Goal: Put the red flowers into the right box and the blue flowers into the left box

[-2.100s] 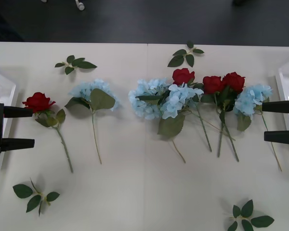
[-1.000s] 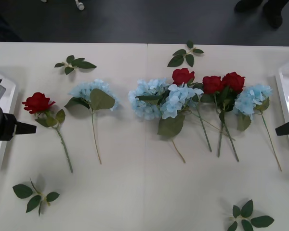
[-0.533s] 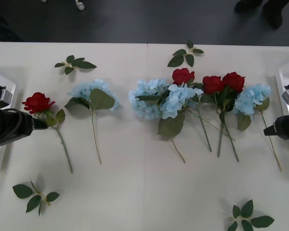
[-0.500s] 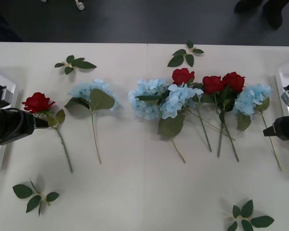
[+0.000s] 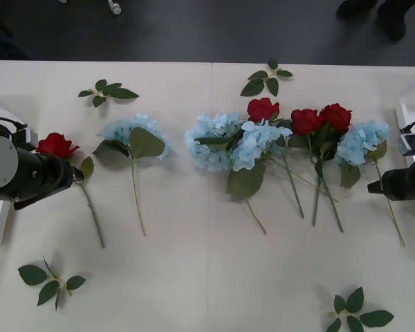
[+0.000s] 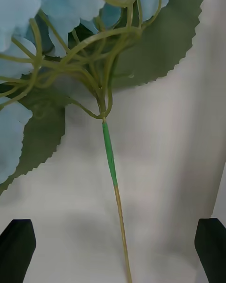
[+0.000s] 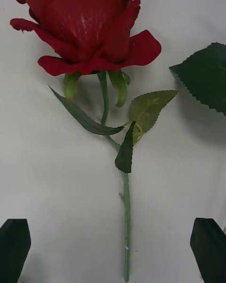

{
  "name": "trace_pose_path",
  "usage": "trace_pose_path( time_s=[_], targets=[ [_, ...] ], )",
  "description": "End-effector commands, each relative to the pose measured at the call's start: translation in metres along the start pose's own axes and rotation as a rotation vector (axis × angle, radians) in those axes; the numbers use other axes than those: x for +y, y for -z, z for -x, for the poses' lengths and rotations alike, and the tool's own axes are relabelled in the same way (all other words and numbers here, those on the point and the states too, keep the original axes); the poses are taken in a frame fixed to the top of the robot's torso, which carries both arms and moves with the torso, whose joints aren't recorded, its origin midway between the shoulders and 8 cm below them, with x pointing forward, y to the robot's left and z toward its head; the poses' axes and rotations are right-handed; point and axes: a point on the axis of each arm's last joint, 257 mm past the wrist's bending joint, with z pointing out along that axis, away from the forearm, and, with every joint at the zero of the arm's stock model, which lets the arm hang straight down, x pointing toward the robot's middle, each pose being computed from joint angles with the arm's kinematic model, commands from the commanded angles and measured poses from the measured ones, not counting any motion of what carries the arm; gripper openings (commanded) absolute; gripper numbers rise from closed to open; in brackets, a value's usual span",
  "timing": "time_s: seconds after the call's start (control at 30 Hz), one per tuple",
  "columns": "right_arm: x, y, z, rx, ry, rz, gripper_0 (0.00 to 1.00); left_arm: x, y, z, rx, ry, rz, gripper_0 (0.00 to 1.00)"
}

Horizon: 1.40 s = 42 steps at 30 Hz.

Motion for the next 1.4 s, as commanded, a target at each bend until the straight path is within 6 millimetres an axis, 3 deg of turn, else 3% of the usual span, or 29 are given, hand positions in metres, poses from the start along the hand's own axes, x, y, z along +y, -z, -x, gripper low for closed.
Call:
trace_pose_path(
  time_s=[0.03,0.4,0.73,1.03,1.07,1.1,1.13,1.17,1.2,1.27,1.4],
  targets=[
    [-0.008,-0.004,0.006,-0.017,0.076,-0.026,1.0,-0.011,-0.002,0.021,-0.041,0.067,-0.008,1.0],
    [-0.01,-0.024,0.005,-0.03,0.1,-0.039,1.0,-0.011,-0.037,0.031,-0.049,0.077,0.008,1.0],
    [0.0,-0.032,0.009,-0.066,0.169,-0.038,1.0,-0.009,-0.065,0.023,-0.033,0.062,0.03,1.0],
    [0.006,-0.04,-0.001,-0.057,0.234,-0.045,1.0,-0.005,-0.08,0.015,-0.023,0.055,0.044,1.0],
    [0.005,-0.04,-0.002,-0.055,0.244,-0.049,0.95,-0.006,-0.081,0.014,-0.019,0.056,0.045,0.96],
    [0.006,-0.041,-0.003,-0.054,0.247,-0.049,0.84,-0.006,-0.082,0.013,-0.018,0.055,0.046,0.89],
    [0.006,-0.041,-0.004,-0.051,0.251,-0.048,0.6,-0.007,-0.082,0.012,-0.017,0.057,0.044,0.68],
    [0.006,-0.042,-0.006,-0.047,0.263,-0.051,0.37,-0.006,-0.082,0.012,-0.016,0.056,0.045,0.32],
    [0.005,-0.043,-0.007,-0.044,0.277,-0.059,0.22,-0.007,-0.083,0.011,-0.015,0.053,0.044,0.12],
    [0.005,-0.044,-0.009,-0.042,0.284,-0.061,0.1,-0.008,-0.083,0.011,-0.014,0.052,0.043,0.0],
    [0.004,-0.043,-0.007,-0.044,0.287,-0.061,0.05,-0.007,-0.083,0.011,-0.014,0.044,0.044,0.0]
  ],
)
